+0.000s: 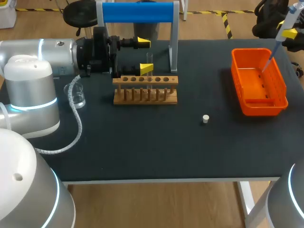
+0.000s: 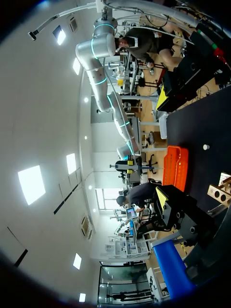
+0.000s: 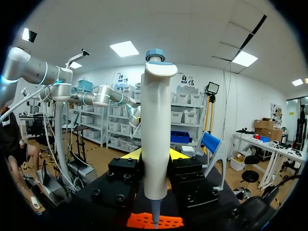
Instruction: Invert the test tube, pick up the pipette, mount the tip to pipette, aspirate from beaker and dispense into the tube, eject the tip, return the pipette, and cap with the stopper.
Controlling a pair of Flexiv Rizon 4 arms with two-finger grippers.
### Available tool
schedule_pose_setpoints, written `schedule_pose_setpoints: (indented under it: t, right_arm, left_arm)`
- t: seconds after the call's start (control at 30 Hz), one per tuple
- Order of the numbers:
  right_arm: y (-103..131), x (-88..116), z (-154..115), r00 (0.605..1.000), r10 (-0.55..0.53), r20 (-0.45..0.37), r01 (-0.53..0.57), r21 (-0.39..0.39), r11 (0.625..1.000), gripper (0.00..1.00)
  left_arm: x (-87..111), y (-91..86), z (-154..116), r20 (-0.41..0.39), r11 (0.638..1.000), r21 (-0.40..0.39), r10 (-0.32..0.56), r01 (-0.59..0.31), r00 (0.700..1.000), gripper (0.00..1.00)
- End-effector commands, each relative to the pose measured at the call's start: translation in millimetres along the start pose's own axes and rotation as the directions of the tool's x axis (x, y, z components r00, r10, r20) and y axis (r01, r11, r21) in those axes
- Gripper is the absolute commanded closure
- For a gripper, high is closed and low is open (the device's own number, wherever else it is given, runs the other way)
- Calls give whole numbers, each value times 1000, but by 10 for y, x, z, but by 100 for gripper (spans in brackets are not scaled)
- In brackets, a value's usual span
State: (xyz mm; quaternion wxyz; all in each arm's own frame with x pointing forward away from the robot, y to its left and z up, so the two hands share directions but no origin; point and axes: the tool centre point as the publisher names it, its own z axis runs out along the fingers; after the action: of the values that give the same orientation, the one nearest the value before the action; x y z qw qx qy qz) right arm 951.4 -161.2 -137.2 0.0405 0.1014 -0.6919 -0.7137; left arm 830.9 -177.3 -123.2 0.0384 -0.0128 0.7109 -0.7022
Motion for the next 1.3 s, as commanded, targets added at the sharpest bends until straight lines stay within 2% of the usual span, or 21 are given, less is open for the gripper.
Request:
schedule_pose_setpoints:
  t: [0.03,1.0,1.07,1.3]
  right_arm:
    - [-17,-42,-60,1000,-1,-20,1,-2,1000,100]
    - [-17,-42,-60,1000,-1,-20,1,-2,1000,100]
    - [-17,-42,-60,1000,-1,-20,1,-2,1000,100]
    - [-17,-42,-60,1000,-1,-20,1,-2,1000,100]
  left_arm:
    - [4,11,7,3,1000,5,3,-3,1000,0]
    - [4,11,7,3,1000,5,3,-3,1000,0]
    - [-29,-15,115,34,1000,-26,-12,13,999,0]
    - [-118,-157,528,111,999,-52,-2,8,994,0]
